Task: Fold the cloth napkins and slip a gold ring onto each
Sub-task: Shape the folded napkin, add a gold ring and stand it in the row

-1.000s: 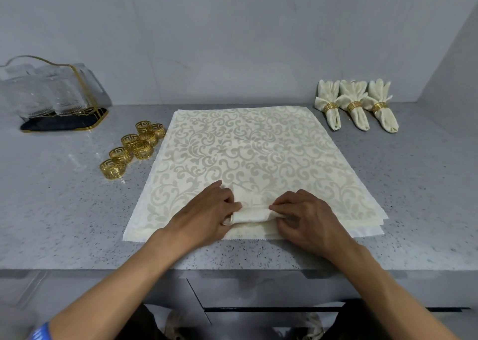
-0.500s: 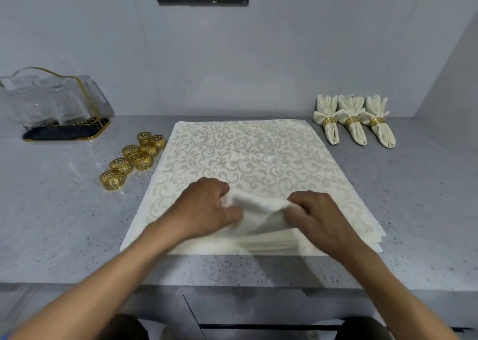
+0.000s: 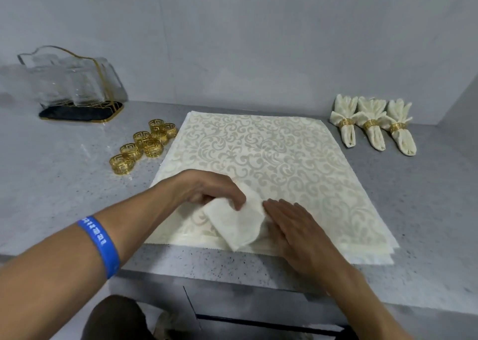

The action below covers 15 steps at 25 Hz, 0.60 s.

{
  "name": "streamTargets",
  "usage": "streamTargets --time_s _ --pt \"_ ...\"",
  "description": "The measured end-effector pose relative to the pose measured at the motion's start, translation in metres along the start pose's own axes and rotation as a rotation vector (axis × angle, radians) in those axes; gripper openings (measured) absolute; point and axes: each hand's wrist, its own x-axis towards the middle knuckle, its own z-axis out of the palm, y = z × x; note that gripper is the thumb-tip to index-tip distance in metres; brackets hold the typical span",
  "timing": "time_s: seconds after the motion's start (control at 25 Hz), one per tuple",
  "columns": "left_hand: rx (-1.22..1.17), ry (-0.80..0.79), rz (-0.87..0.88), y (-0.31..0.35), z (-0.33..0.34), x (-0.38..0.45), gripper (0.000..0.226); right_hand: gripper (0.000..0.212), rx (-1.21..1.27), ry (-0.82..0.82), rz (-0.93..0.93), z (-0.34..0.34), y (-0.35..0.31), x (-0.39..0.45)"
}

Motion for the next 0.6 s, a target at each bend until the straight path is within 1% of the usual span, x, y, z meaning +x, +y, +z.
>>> streamTargets --time_s 0.04,0.08,0.12,0.16,0.2,0.24,0.28,0.32,0.36,0.4,0.48,0.56,0.6 --pt "0.065 0.012 0.003 0.0 -0.005 -0.002 0.011 0.057 -0.028 -0.023 0.016 0.006 0.001 0.001" --pt "0.125 0.053 0.007 0.0 -0.011 -0.005 0.012 0.053 -0.042 -0.022 0.032 0.01 0.002 0.003" --pt "0.21 0.147 0.029 0.0 -0.015 -0.008 0.017 0.051 -0.047 -0.004 0.045 0.012 0.003 0.005" --pt "0.297 0.279 0.066 0.0 -0.014 -0.011 0.015 0.05 -0.051 0.018 0.056 0.013 0.004 0.006" --pt "0.415 0.43 0.135 -0.001 -0.008 -0.016 0.008 0.049 -0.062 0.031 0.059 0.015 0.005 0.007" --pt "0.569 0.588 0.239 -0.005 0.005 -0.017 0.026 0.05 -0.074 0.044 0.06 0.016 0.004 0.007" --pt "0.733 0.655 0.354 -0.01 0.023 -0.016 0.042 0.052 -0.089 0.056 0.064 0.019 0.004 0.007" --pt "0.838 0.646 0.5 -0.018 0.043 -0.012 0.051 0.055 -0.102 0.061 0.063 0.021 0.003 0.007" --pt "0.916 0.589 0.586 -0.026 0.061 -0.008 0.055 0.059 -0.121 0.057 0.061 0.022 0.002 0.007" --pt "0.961 0.537 0.608 -0.037 0.071 0.0 0.057 0.063 -0.136 0.039 0.062 0.022 0.003 0.006" --pt "0.938 0.503 0.543 -0.06 0.075 0.016 0.06 0.072 -0.161 -0.031 0.095 0.021 0.01 0.001" --pt "0.92 0.534 0.543 -0.071 0.07 0.025 0.061 0.078 -0.174 -0.092 0.192 0.011 0.023 -0.009" --pt "0.935 0.545 0.554 -0.074 0.07 0.026 0.062 0.078 -0.208 -0.096 0.241 0.006 0.028 -0.012"
